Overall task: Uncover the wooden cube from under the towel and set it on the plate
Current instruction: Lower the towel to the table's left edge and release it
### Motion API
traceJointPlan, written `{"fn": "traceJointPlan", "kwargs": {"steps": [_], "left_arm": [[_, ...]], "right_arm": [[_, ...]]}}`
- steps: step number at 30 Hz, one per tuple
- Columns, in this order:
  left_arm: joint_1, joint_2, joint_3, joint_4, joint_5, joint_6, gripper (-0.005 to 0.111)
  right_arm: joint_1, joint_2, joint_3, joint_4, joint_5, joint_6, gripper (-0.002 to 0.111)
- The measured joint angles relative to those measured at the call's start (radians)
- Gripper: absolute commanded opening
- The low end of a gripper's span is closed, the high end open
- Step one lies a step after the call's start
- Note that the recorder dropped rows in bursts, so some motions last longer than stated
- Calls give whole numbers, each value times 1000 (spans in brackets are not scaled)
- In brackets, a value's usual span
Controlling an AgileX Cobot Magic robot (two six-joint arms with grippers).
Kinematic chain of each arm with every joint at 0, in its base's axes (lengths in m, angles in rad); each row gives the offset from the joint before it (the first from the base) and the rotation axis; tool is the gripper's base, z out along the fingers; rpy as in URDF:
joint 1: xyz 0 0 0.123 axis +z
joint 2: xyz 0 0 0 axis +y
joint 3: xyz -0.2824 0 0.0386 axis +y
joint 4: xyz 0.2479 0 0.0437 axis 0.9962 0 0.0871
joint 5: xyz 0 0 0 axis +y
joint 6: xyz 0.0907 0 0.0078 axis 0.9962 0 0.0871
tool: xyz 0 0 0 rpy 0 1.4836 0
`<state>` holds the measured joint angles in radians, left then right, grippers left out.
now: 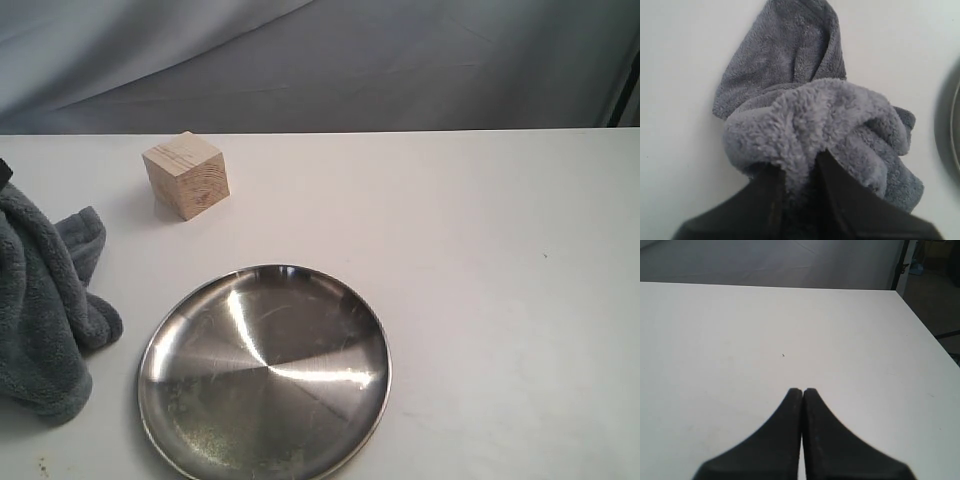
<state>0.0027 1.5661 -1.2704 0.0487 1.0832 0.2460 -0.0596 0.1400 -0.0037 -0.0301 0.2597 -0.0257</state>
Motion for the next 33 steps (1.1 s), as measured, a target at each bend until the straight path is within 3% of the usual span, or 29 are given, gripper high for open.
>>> {"fn": "traceJointPlan", "kwargs": {"steps": [5,8,20,33], "left_arm": [[0,23,29,0,-2,17,90],[0,34,33,-4,-5,17,105],[0,29,11,-6,12,7,105],[0,-158,-56,-86,-60,1,104]], "right_arm": [[0,0,0,0,0,0,0],[0,0,0,0,0,0,0],[0,0,0,0,0,0,0],[0,0,0,0,0,0,0]]}}
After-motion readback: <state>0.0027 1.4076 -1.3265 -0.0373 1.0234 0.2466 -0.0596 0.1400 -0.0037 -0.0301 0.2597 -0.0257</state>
